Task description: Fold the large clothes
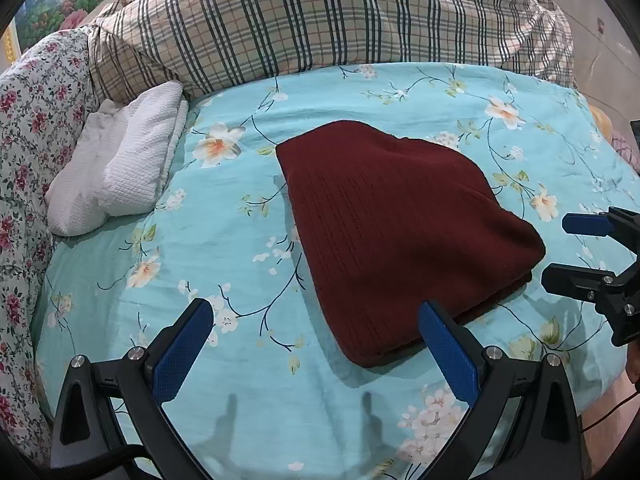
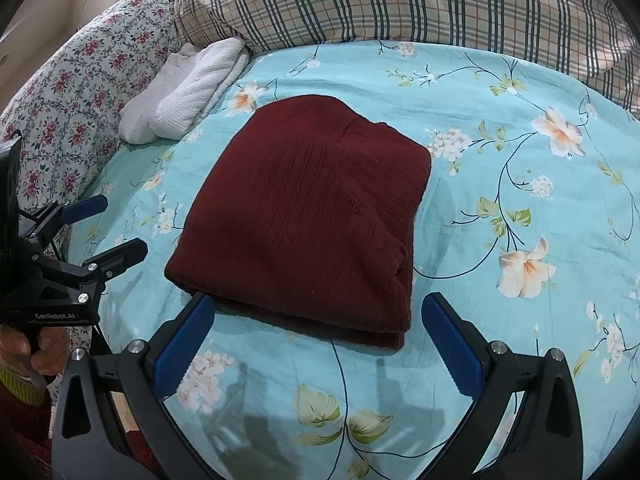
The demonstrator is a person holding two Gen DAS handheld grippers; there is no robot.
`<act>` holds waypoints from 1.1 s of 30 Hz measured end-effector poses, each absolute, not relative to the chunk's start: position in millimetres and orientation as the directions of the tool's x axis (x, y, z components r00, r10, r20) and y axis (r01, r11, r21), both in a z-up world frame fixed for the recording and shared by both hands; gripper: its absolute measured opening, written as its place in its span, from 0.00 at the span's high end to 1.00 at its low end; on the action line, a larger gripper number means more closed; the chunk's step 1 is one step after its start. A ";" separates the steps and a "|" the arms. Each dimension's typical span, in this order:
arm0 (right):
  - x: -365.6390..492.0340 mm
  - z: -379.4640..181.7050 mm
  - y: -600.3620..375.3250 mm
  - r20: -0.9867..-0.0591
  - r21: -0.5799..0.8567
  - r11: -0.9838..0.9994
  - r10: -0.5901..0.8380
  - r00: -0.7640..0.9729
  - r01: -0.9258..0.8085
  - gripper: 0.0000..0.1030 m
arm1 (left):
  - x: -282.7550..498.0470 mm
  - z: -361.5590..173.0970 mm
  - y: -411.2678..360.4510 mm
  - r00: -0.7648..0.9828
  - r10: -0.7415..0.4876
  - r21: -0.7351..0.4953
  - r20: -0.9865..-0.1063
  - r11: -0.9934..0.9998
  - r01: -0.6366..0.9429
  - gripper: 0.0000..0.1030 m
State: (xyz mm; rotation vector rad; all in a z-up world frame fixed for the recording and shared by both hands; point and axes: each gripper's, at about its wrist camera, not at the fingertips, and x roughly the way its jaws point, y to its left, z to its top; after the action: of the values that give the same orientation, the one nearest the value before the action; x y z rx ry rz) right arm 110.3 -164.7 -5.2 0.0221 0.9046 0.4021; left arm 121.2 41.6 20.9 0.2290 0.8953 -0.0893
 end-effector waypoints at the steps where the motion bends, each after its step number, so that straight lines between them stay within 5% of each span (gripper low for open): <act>1: 110.4 -4.9 -164.5 -0.760 0.186 0.925 0.348 0.548 -0.330 0.00 | 120.4 20.9 41.1 0.624 0.019 0.160 -0.782 0.972 0.170 0.01; 33: 113.7 0.6 -164.0 -0.759 0.185 0.925 0.349 0.550 -0.331 0.00 | 123.9 22.6 39.7 0.625 0.020 0.163 -0.780 0.971 0.172 0.01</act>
State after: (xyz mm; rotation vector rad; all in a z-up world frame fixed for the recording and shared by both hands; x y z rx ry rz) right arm 113.7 -164.0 0.6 0.0210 0.9031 0.4023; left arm 123.9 39.7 22.6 0.2316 0.8933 -0.0880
